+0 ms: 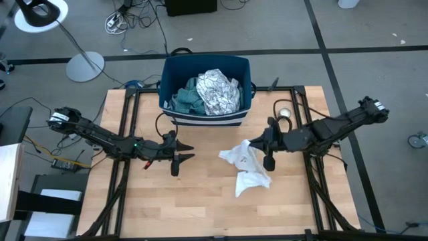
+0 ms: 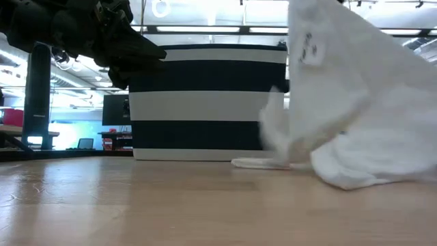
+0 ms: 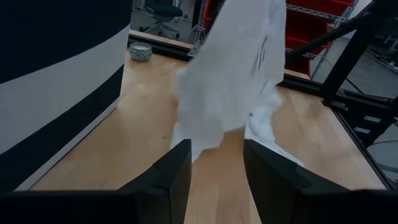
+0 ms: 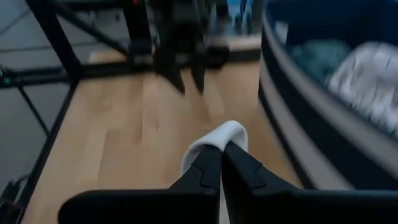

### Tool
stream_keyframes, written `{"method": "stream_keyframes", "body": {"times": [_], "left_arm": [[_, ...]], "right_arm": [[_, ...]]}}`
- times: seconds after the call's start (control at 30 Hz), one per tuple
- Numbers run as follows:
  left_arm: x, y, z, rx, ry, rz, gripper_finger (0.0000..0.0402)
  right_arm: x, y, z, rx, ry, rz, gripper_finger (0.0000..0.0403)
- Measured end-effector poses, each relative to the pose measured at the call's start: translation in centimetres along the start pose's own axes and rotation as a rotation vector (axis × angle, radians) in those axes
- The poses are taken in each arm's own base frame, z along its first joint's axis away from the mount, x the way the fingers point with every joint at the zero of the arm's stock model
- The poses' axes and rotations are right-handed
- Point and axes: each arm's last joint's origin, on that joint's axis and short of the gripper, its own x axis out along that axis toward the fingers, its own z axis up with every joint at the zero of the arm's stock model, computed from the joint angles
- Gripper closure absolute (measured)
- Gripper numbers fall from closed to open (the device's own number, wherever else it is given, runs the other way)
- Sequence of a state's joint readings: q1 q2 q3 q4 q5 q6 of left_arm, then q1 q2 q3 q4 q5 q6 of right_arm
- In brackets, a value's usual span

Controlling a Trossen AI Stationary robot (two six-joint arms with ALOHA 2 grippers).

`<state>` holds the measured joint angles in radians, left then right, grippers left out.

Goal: Sort clothes
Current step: Put the white towel into the blue laundry organizer

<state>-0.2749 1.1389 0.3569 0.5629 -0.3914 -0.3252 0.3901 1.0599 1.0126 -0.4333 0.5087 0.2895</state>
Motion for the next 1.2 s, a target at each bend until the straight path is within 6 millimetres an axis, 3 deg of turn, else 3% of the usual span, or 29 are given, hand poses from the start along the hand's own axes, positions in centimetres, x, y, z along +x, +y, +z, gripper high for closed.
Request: {"method": "stream_keyframes", "body": {"times": [0.27, 0.5, 0.63, 0.77, 0.97, 1.2], "left_arm": [[0.0, 0.0, 0.0, 0.000, 0.000, 0.000, 0.0251], [0.0, 0.0, 0.0, -0.001, -0.002, -0.001, 0.0251], [0.0, 0.0, 0.0, 0.000, -0.003, -0.001, 0.0251], [0.0, 0.0, 0.1, 0.000, -0.009, -0.002, 0.0251], [0.0, 0.0, 0.1, 0.002, -0.009, -0.002, 0.0251], [0.0, 0.0, 0.0, 0.006, -0.002, 0.000, 0.0251]], "right_arm": [[0.1, -0.7, 3.2, -0.097, -0.236, -0.018, 0.0401], [-0.4, -2.4, 6.8, -0.142, -0.563, -0.007, 0.0402], [-0.2, -3.9, 9.2, -0.132, -0.595, -0.015, 0.0402], [1.6, -4.4, 12.7, -0.195, -0.572, 0.002, 0.0403], [4.7, -5.7, 19.7, -0.324, -0.598, -0.009, 0.0403], [8.4, -9.8, 25.8, -0.410, -0.686, -0.087, 0.0403]]}}
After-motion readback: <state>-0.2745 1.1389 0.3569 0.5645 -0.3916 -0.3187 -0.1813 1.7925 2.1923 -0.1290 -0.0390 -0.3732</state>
